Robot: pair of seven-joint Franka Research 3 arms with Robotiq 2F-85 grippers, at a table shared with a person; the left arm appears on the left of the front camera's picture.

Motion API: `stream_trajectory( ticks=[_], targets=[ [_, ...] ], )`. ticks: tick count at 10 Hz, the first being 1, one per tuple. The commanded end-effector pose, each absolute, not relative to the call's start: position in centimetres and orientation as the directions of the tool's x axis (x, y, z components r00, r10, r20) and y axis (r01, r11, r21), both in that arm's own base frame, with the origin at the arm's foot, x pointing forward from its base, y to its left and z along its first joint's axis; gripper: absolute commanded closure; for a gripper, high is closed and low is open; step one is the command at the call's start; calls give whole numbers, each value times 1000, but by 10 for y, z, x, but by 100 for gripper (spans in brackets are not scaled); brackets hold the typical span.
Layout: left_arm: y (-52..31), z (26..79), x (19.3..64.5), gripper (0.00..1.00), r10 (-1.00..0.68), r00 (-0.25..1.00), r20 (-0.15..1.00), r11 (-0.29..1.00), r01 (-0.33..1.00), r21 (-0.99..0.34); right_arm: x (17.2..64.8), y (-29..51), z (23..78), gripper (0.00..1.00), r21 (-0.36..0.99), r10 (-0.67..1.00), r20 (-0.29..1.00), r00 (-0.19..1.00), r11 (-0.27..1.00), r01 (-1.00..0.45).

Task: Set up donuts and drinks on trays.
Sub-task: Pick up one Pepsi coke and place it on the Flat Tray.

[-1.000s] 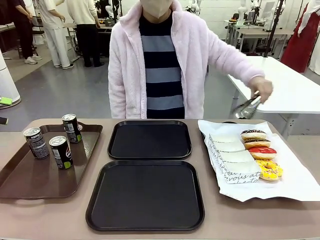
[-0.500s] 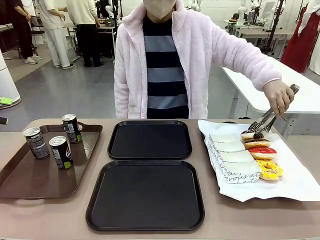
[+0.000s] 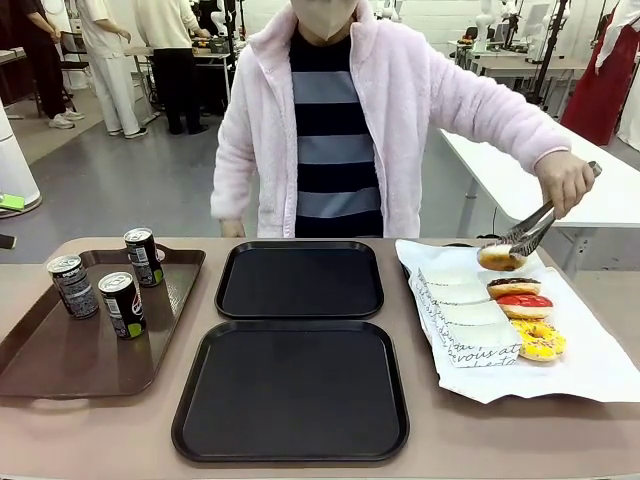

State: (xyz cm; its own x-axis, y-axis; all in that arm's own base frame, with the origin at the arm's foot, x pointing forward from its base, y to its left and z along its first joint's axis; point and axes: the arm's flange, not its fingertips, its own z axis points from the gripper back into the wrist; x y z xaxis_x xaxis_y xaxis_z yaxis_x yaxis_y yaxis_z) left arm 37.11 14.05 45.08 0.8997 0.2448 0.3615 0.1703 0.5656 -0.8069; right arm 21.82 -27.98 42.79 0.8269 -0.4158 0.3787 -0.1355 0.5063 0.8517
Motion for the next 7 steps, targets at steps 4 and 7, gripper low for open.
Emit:
stream_trajectory(
  ticks=[4, 7],
  targets=[
    [124, 473, 375, 0, 137, 926, 353, 597, 207, -775, 220, -282, 429, 0, 852, -420, 397, 816, 499, -158],
    [74, 533, 344, 0, -156, 914, 373, 844, 320, -431, 220, -282, 429, 0, 852, -420, 397, 816, 499, -158]
  ],
)
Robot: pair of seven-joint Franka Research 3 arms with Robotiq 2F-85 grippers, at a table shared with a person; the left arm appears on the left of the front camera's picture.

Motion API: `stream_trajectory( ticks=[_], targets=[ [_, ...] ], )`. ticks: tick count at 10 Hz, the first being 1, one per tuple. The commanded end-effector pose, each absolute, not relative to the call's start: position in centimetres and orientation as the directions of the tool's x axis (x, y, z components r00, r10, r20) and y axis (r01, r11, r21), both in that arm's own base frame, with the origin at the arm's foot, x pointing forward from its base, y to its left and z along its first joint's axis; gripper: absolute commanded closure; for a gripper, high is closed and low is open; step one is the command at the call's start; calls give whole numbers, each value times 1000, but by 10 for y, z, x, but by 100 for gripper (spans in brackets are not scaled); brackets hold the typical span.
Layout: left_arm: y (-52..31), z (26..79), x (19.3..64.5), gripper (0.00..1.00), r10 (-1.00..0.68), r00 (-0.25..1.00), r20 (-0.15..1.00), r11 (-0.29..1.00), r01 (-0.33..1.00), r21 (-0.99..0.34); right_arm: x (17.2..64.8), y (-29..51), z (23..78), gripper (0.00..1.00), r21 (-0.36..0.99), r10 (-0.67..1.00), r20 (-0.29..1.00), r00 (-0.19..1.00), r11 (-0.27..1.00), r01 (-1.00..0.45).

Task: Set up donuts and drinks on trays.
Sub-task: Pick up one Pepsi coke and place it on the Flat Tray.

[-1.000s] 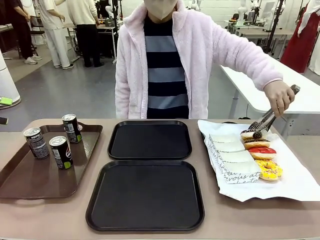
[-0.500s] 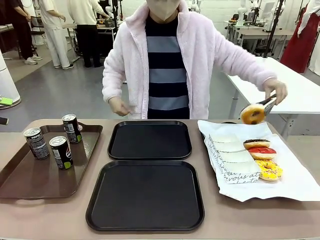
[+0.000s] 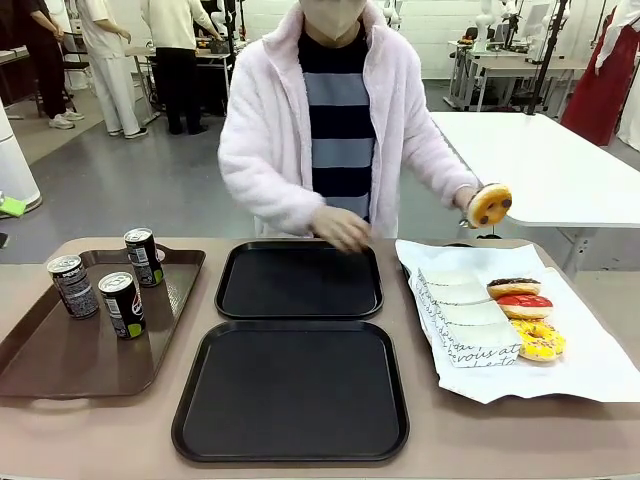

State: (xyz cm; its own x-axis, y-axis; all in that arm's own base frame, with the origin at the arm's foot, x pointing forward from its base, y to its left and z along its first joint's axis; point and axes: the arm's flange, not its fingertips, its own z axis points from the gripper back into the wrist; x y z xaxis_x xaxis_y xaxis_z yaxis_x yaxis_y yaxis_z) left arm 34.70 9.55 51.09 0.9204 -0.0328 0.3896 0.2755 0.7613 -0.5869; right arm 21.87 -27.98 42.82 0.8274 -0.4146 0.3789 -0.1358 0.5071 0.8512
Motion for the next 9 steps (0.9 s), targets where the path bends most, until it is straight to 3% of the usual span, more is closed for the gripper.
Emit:
stream_trajectory(
  ticks=[1, 2, 5, 7, 8, 9],
  targets=[
    [50, 541, 342, 0, -260, 911, 318, 903, 347, -255, 220, -282, 429, 0, 852, -420, 397, 816, 499, -158],
    [10, 540, 344, 0, -282, 917, 283, 940, 323, -112, 220, -282, 429, 0, 852, -420, 397, 816, 499, -158],
    [-81, 507, 365, 0, -269, 936, 226, 962, 248, 115, 220, -282, 429, 0, 852, -420, 397, 816, 499, -158],
    [-107, 489, 388, 0, -189, 954, 233, 979, 166, 114, 220, -282, 429, 0, 852, -420, 397, 816, 499, -158],
    [-99, 508, 356, 0, -309, 918, 249, 950, 290, 114, 220, -282, 429, 0, 852, -420, 397, 816, 499, -158],
    [-99, 508, 356, 0, -309, 918, 249, 950, 290, 114, 220, -282, 429, 0, 852, -420, 397, 816, 499, -158]
  ],
)
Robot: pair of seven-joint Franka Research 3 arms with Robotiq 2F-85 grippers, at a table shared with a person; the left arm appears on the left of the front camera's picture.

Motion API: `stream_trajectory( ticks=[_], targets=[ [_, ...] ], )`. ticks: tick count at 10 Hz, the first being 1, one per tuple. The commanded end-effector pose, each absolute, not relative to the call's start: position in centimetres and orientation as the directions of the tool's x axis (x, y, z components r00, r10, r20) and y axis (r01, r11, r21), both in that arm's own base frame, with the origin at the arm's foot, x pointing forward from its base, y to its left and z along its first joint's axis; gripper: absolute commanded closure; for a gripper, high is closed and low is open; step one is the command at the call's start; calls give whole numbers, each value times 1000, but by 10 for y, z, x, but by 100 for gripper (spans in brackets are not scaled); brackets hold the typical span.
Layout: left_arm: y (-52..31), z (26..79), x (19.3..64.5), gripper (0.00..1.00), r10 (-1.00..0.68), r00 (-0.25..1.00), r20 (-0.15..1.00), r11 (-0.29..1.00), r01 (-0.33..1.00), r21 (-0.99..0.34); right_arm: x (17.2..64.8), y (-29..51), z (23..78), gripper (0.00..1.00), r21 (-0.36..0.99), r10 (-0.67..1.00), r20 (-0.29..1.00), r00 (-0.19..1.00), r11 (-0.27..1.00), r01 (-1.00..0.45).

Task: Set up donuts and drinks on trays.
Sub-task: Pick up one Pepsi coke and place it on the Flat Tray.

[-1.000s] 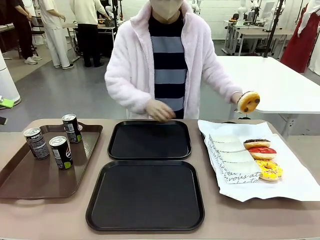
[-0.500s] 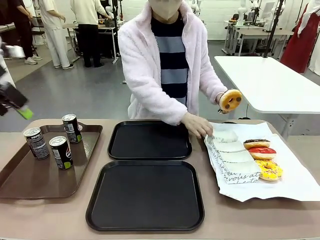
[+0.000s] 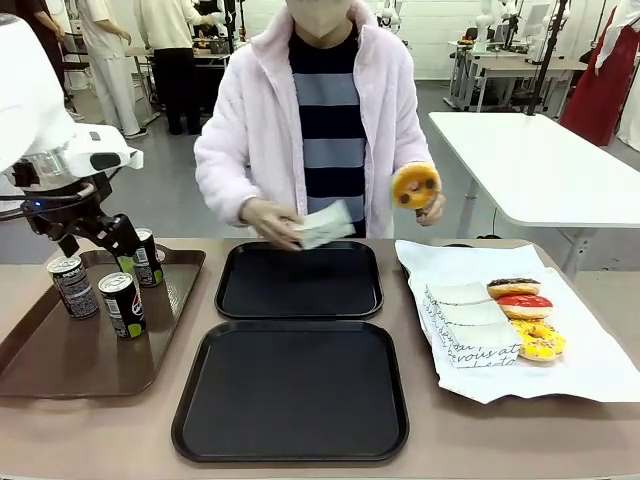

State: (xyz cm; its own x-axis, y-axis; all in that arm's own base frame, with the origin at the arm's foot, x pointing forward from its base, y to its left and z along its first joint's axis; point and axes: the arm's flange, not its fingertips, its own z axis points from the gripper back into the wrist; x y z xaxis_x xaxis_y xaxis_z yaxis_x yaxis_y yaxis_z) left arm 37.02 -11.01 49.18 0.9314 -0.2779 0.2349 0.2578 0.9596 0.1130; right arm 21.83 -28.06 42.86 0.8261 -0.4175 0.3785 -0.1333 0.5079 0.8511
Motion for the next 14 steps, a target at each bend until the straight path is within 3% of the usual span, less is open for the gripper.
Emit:
stream_trajectory(
  ticks=[1, 6, 9, 14],
  targets=[
    [-99, 508, 356, 0, -309, 918, 249, 950, 290, 114, 220, -282, 429, 0, 852, -420, 397, 816, 499, -158],
    [-101, 512, 358, 0, -290, 921, 259, 957, 276, 91, 220, -282, 429, 0, 852, -420, 397, 816, 499, -158],
    [-79, 465, 405, 0, -108, 969, 224, 994, 104, 31, 220, -282, 429, 0, 852, -420, 397, 816, 499, -158],
    [-90, 437, 417, 0, 0, 977, 211, 999, -11, 53, 220, -282, 429, 0, 852, -420, 397, 816, 499, -158]
  ],
)
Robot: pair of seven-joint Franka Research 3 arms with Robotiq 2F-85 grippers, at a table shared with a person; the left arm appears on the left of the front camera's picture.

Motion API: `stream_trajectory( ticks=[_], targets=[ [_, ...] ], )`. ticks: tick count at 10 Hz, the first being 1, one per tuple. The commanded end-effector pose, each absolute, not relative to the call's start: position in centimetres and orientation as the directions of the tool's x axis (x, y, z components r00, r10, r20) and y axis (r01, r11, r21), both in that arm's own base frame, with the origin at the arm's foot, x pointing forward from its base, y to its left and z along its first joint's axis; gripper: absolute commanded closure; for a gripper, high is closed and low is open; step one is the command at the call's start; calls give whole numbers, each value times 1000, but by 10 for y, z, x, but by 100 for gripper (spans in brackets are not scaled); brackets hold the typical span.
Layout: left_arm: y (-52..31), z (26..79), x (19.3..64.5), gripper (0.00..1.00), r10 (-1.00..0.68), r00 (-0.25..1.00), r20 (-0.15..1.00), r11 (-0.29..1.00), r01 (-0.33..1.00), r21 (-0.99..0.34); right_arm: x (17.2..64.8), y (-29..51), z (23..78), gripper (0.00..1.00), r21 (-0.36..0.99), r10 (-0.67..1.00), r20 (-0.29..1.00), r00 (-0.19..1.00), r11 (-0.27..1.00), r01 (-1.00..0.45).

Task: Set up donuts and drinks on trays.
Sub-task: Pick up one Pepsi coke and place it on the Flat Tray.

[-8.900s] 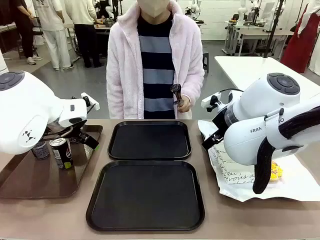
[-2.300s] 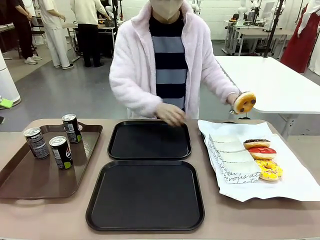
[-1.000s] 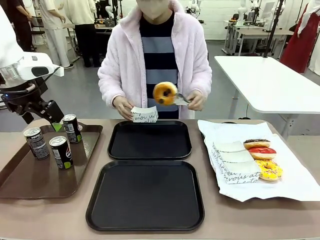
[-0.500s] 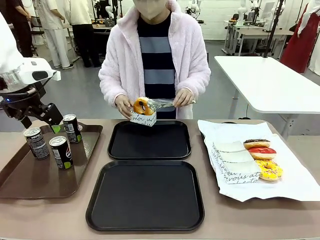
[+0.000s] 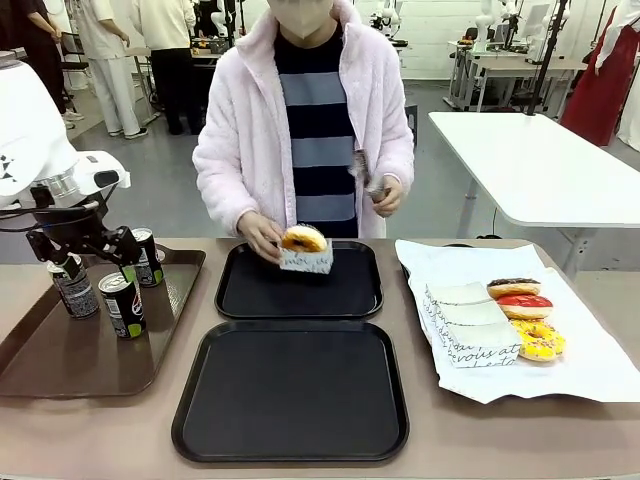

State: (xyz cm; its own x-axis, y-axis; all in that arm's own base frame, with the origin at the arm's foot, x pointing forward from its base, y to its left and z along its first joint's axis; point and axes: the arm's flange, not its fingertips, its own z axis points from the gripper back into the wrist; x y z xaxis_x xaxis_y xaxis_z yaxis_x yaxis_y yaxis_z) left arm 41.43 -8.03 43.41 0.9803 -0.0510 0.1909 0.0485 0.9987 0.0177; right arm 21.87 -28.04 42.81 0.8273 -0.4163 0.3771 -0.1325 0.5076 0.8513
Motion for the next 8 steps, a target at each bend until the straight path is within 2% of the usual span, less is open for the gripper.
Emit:
stream_trajectory(
  ticks=[1, 3, 8],
  targets=[
    [-94, 433, 421, 0, 29, 980, 198, 996, -44, 77, 220, -282, 429, 0, 852, -420, 397, 816, 499, -158],
    [-98, 423, 425, 0, 80, 978, 191, 994, -93, 60, 220, -282, 429, 0, 852, -420, 397, 816, 499, -158],
    [-95, 395, 439, 0, 85, 977, 198, 993, -100, 67, 220, -282, 429, 0, 852, -420, 397, 816, 499, -158]
  ],
)
